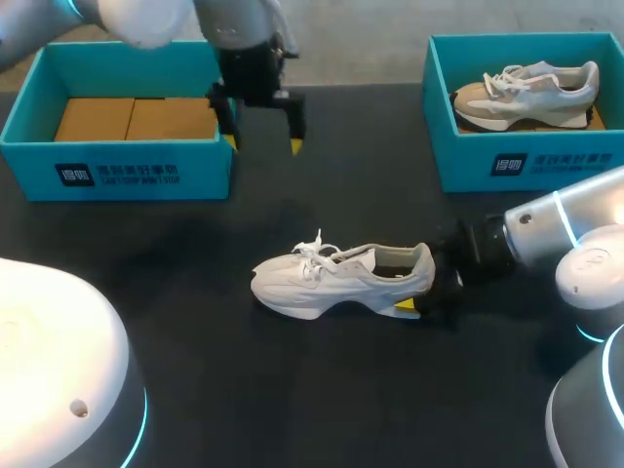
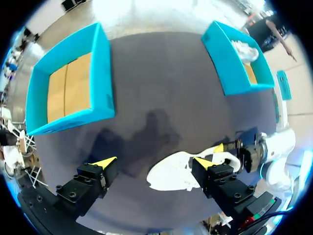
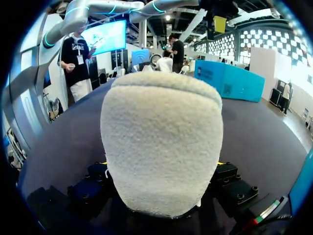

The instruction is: Take the shoe out of the shoebox, open the shoe tongue, remove and reinsert the insole, then place the shoe into the shoebox

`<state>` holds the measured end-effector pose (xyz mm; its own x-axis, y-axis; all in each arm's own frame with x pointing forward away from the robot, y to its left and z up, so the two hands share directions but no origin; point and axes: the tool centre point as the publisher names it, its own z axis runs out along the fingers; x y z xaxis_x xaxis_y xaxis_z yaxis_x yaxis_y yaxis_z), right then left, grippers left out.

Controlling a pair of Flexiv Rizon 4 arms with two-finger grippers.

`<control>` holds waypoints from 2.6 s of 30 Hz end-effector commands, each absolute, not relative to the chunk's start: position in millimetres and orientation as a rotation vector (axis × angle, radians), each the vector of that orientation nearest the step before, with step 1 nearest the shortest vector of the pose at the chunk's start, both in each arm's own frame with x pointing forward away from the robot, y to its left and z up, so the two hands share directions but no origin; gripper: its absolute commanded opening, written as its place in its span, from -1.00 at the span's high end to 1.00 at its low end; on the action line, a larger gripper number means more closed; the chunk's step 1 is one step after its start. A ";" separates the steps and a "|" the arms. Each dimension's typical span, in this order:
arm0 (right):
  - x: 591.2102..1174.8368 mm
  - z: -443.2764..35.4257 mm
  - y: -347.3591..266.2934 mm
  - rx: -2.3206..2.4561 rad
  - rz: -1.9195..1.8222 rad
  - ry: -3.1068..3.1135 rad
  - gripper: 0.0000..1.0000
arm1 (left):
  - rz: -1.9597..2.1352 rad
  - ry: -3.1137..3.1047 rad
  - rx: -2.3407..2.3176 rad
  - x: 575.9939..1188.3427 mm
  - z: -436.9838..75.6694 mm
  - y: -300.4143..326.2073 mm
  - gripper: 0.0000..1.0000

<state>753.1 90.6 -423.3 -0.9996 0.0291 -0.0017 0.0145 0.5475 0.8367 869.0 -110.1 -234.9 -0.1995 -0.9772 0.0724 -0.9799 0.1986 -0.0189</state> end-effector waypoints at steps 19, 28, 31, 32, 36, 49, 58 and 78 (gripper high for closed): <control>752.3 -427.5 97.0 0.041 1.479 2.753 1.00 | 0.013 -2.572 1.678 810.4 -277.5 -188.9 -1.00; 752.3 -427.5 97.0 0.041 1.479 2.753 1.00 | 0.017 -2.585 1.682 807.5 -277.0 -190.7 -1.00; 752.3 -427.5 97.0 0.041 1.479 2.753 1.00 | 0.017 -2.585 1.682 807.5 -277.0 -190.7 -1.00; 752.3 -427.5 97.0 0.041 1.479 2.753 1.00 | 0.017 -2.585 1.682 807.5 -277.0 -190.7 -1.00; 752.3 -427.5 97.0 0.041 1.479 2.753 1.00 | 0.017 -2.585 1.682 807.5 -277.0 -190.7 -1.00; 752.3 -427.5 97.0 0.041 1.479 2.753 1.00 | 0.017 -2.589 1.744 785.9 -295.4 -214.4 -1.00; 752.3 -427.5 97.0 0.041 1.479 2.753 1.00 | -0.021 -2.631 1.670 779.9 -311.9 -237.2 -1.00; 752.3 -427.5 97.0 0.041 1.479 2.753 1.00 | -0.103 -2.668 1.592 775.4 -348.1 -256.2 -1.00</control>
<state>753.1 90.6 -423.4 -0.9996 0.0292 -0.0018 0.0145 0.5475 0.8367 774.2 -254.1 -343.2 -0.4746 -0.8802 -0.0073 -0.8783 0.4731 0.0693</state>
